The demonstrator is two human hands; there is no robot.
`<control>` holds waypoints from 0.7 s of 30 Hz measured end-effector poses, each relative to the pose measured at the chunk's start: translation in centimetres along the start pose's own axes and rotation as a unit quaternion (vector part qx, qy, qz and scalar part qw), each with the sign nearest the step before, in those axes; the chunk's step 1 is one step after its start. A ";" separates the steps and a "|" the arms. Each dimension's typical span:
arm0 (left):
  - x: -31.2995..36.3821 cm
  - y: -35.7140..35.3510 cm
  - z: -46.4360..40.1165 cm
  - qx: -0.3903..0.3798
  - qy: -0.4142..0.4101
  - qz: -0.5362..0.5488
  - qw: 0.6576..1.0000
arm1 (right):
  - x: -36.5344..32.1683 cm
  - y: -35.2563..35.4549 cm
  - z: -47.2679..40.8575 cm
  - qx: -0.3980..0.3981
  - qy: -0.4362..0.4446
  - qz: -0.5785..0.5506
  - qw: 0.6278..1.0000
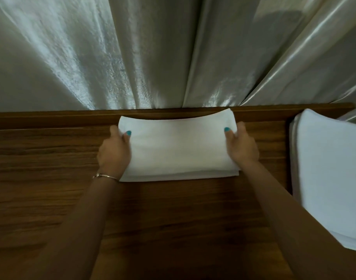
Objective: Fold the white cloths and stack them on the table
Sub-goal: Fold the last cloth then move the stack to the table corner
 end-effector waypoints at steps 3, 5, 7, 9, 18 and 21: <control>-0.7 -0.2 -0.2 0.001 0.016 0.021 1.000 | -0.6 -0.2 0.4 -0.014 -0.006 0.014 1.000; -0.6 -0.3 0.0 0.007 0.032 -0.007 0.999 | -1.4 -0.3 1.0 0.003 -0.021 0.095 0.995; -0.2 0.1 0.2 0.061 0.052 -0.065 0.995 | -2.1 0.0 1.8 0.071 -0.020 0.182 0.980; 1.1 0.7 1.0 0.129 0.050 -0.088 0.986 | -3.0 0.1 2.7 0.150 0.008 0.218 0.964; 5.3 -4.8 2.8 -0.105 0.020 -0.102 0.989 | -5.4 -5.4 2.7 -0.086 0.092 0.226 0.966; 2.8 -4.5 2.0 -0.119 -0.037 -0.122 0.985 | -2.5 -4.0 2.1 -0.063 0.063 0.254 0.963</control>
Point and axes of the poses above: each hand's wrist, its own z-axis away from the middle knuckle, its own y-axis out of the back of the hand, x = y × z, the point moved 3 cm from there along -z, towards the middle knuckle, and after that the axes turned 9 degrees about -x, right-handed, at the moved point
